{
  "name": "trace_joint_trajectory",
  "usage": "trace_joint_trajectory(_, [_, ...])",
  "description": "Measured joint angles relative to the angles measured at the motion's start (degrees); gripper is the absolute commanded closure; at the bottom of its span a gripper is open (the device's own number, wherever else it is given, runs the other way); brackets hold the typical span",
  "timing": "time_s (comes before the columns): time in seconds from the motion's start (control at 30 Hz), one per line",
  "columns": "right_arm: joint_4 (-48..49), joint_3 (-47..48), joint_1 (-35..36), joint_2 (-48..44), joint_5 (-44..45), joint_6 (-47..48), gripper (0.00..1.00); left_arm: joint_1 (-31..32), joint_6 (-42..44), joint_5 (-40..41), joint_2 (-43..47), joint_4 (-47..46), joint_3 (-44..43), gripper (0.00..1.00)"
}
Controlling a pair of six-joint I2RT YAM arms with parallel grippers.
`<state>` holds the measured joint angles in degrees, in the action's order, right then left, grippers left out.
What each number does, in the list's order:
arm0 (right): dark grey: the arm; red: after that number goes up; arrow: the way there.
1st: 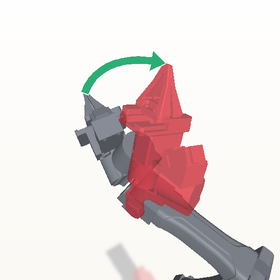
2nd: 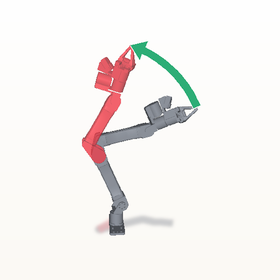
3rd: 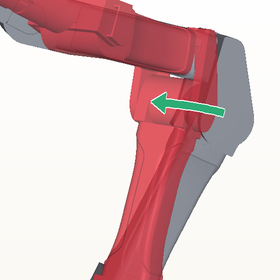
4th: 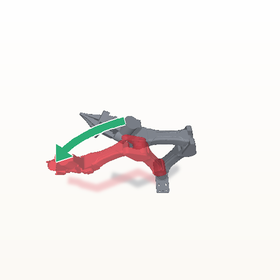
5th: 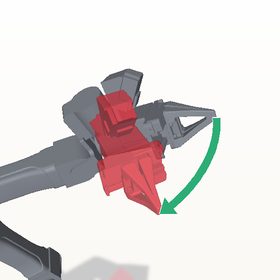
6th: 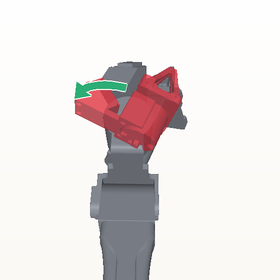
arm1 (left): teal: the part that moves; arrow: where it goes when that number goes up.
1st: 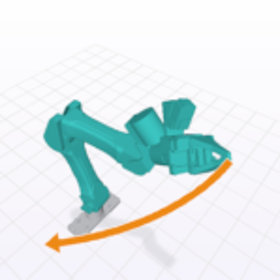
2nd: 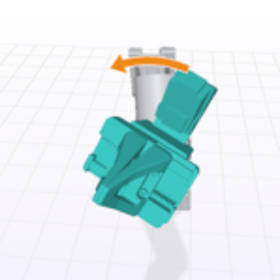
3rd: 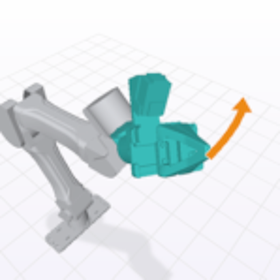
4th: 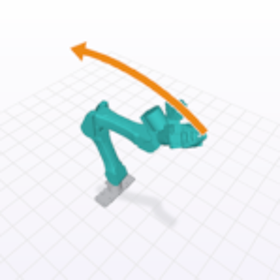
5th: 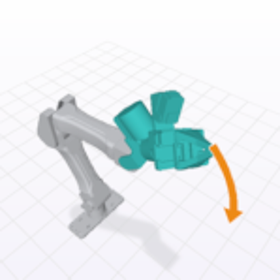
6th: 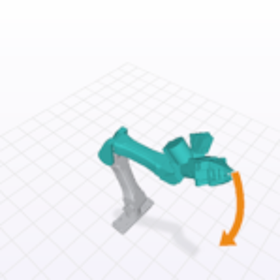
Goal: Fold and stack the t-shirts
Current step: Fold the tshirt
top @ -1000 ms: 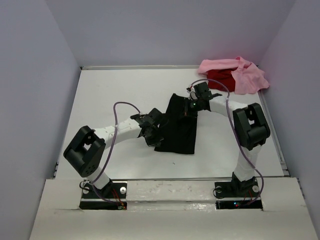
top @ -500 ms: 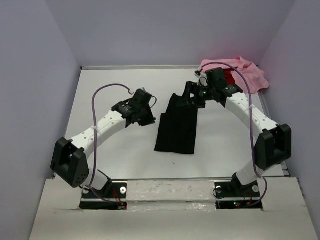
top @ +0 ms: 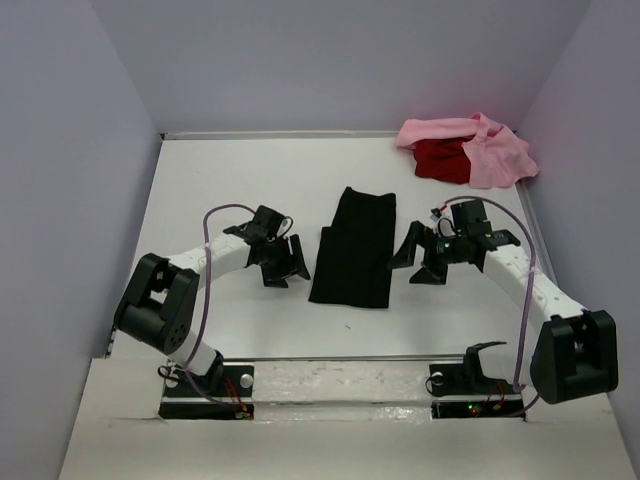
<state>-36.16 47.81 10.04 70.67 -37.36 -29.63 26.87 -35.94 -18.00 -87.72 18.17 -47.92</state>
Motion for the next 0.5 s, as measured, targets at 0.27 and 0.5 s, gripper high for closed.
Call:
trace_joint_trajectory(0.27, [7.0, -12.0, 0.0, -0.3, -2.6, -4.9, 0.04, 0.0, 2.5, -4.5, -2.9, -4.9, 0.9, 0.27])
trace_joint_trajectory(0.5, [18.3, -24.9, -0.2, -1.6, -4.6, -12.2, 0.07, 0.0, 3.3, -5.9, -3.3, -6.8, 1.0, 0.27])
